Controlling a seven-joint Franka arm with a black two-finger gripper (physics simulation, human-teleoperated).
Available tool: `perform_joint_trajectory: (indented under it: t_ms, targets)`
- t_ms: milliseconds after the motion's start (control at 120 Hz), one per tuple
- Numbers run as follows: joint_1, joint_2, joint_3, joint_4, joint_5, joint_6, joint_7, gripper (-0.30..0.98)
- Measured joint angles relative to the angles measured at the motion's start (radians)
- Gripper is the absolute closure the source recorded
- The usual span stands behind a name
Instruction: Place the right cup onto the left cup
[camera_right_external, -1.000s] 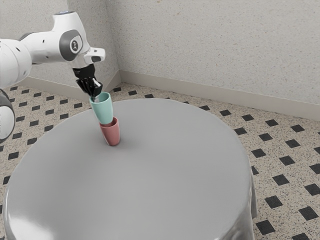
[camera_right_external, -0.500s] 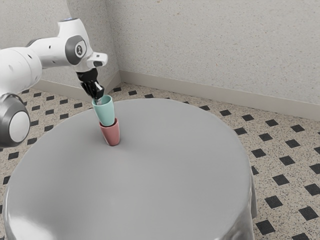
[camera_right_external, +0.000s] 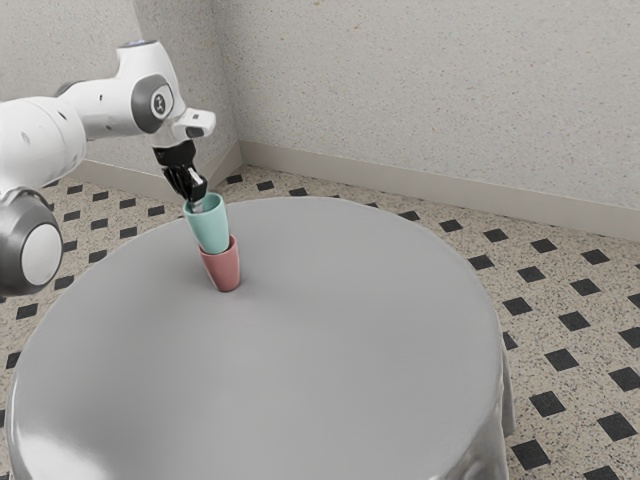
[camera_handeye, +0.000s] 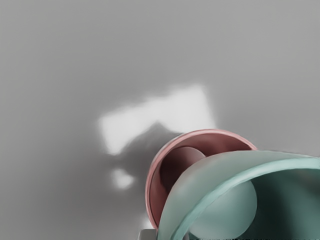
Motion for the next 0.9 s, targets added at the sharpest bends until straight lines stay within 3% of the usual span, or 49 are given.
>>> perform_joint_trajectory:
  t_ms: [183,367,525,900]
  targets:
    - [0.0,0.015,0.004,-0.001,-0.012,0.004,0.012,0.77]
    - [-0.013,-0.001,0.005,-0.004,-0.038,0.004,0.008,0.37]
    - [-0.037,-0.066,0.005,-0.034,-0.041,0.003,0.0,0.18]
    - [-0.172,-0.381,0.007,-0.274,-0.014,-0.033,-0.017,0.03]
